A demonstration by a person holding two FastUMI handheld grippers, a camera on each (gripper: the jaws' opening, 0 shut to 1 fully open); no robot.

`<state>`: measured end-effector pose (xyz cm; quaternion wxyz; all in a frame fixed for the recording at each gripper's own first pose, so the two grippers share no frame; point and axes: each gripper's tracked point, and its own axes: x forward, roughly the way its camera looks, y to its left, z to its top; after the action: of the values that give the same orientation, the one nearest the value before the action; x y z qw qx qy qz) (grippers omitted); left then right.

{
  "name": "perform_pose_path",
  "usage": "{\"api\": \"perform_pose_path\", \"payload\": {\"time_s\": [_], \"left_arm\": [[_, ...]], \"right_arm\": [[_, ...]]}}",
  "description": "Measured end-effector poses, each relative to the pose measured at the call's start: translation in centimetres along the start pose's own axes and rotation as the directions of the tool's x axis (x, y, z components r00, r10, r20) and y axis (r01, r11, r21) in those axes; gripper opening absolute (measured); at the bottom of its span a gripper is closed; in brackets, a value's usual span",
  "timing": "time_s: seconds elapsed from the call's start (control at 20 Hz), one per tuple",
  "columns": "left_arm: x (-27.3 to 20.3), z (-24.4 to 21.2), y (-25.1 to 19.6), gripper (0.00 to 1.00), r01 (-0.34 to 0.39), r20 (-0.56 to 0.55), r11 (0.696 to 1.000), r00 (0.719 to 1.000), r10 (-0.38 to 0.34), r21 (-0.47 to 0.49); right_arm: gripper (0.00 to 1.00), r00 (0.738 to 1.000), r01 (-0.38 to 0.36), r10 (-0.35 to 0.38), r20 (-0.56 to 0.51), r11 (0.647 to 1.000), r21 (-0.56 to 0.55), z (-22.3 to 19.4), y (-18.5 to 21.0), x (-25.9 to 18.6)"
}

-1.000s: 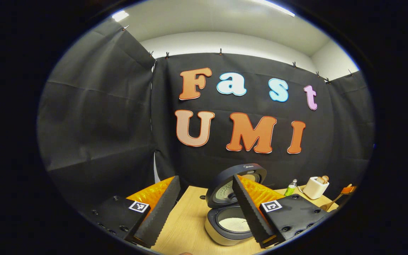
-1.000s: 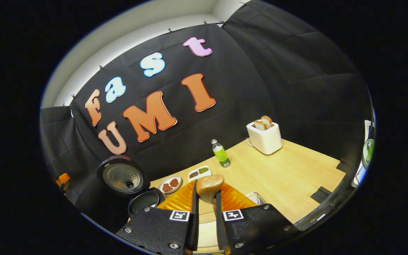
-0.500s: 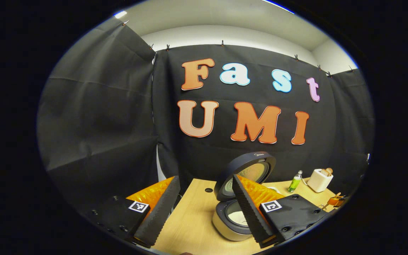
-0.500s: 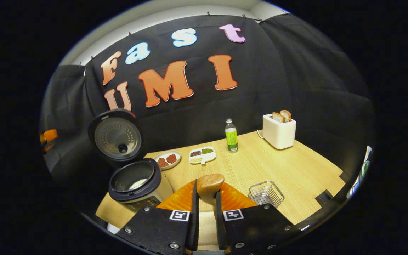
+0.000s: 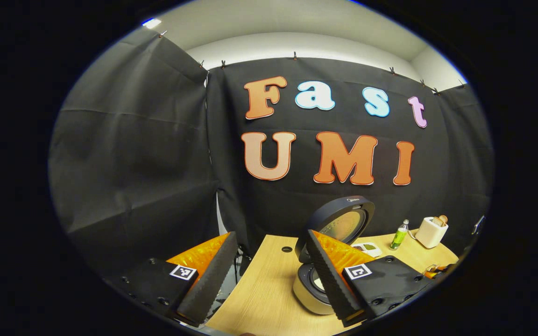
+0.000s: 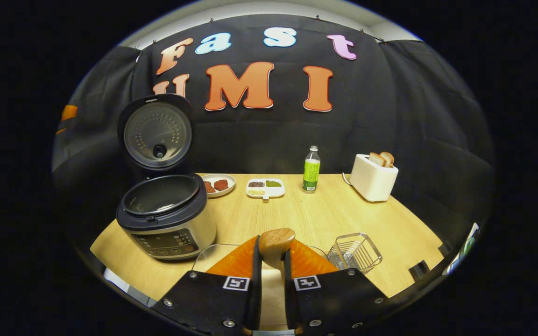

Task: Close the left gripper, press the button to open the rice cooker; take a wooden spoon from the chopstick holder with the right hand, scoop a spoonful of rice and pour it into the rice cooker, then put the wooden spoon back into the chopstick holder.

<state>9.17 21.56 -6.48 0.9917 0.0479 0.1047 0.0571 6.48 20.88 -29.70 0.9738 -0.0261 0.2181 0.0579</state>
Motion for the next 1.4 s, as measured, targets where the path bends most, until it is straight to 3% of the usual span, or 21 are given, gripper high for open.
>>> {"api": "perform_pose_path", "payload": {"time_s": [0.2,0.5,0.65,0.9,1.05,1.25,1.4], "left_arm": [[-0.3,-0.4,0.2,0.97,0.004,-0.006,1.0,1.0,-0.004,-0.002],[-0.3,-0.7,0.3,0.97,0.0,-0.005,1.0,1.0,0.0,0.005],[0.0,-1.1,0.2,0.97,0.005,-0.014,1.0,1.0,-0.005,0.001],[0.7,-1.5,-0.2,0.97,0.014,-0.019,1.0,1.0,-0.014,-0.007],[1.2,-1.5,-0.5,0.97,0.022,-0.022,1.0,1.0,-0.022,-0.01],[1.3,-1.3,-1.4,0.97,0.043,-0.015,0.999,0.999,-0.043,-0.018],[1.3,-0.9,-1.8,0.97,0.048,-0.003,0.999,0.999,-0.048,-0.016]], "right_arm": [[0.2,0.999,-0.037,0.043,-0.022,0.978,0.207,-0.9,0.8,0.7],[0.2,0.985,-0.146,0.166,-0.04,0.94,0.307,-1.5,4.6,0.2],[0.21,0.983,-0.148,0.177,-0.042,0.914,0.378,-1.5,4.2,0.3],[0.21,0.982,-0.124,0.179,-0.054,0.84,0.528,-1.7,2.9,0.2],[0.2,0.976,-0.139,0.213,-0.045,0.769,0.624,-1.5,3.1,0.1],[0.2,0.978,-0.099,0.202,-0.052,0.668,0.738,-2.4,1.3,0.3],[0.2,0.982,-0.05,0.18,-0.063,0.562,0.825,-2.4,-0.7,-0.2]]}}
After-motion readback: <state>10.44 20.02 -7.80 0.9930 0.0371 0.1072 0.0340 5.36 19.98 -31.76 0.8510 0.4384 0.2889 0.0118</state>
